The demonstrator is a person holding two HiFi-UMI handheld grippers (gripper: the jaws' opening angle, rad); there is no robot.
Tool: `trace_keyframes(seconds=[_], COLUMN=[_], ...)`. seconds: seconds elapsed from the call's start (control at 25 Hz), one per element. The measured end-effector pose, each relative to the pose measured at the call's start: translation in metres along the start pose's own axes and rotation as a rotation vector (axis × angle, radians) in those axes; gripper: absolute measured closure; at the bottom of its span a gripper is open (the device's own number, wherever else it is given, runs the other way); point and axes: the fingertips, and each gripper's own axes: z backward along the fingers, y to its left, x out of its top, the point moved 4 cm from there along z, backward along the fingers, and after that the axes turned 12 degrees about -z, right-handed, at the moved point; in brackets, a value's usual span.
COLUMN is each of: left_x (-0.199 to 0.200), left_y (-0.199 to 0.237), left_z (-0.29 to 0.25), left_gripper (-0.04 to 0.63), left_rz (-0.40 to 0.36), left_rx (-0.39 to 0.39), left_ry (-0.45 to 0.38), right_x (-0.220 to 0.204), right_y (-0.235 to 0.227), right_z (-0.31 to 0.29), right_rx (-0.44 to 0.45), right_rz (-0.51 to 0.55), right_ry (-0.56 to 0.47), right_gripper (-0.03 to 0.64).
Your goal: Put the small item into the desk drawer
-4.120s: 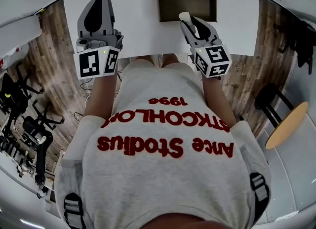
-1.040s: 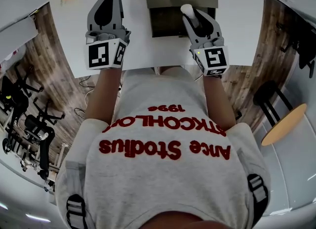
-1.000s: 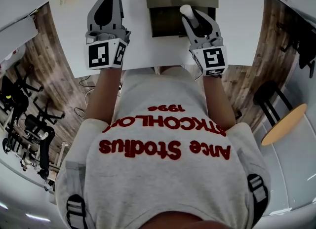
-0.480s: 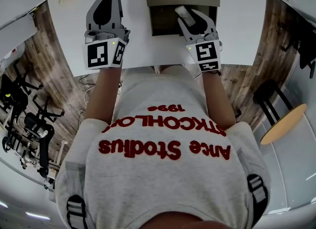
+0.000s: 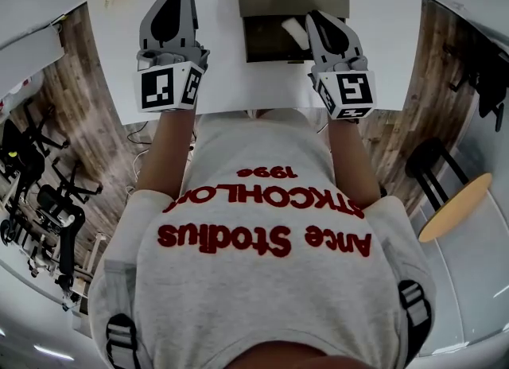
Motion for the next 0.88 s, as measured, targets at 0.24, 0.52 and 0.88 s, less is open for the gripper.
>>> trace_keyframes(seconds=[0.24,0.52,0.88], left_x=[0.020,0.049,0.081], left_y=[0.008,0.015,0.024], left_z=[0.004,0.014,0.044], left_gripper=[0.589,0.589,0.588], left_rz=[-0.018,-0.043,-0.072], left_rx=[0.011,0.023,0.055], left_ry=[-0.039,-0.108,-0.191], right_x=[0.045,0.097,0.142], right_y=[0.003,0.007,0.025], right_z=[0.008,0.032,0.069], right_rx=[0.006,0.013,0.024], right_rz=[-0.019,-0.018,0.048], right_ry=[-0.130,-0.302,-0.453], right_gripper=[0.601,0.606,0.611])
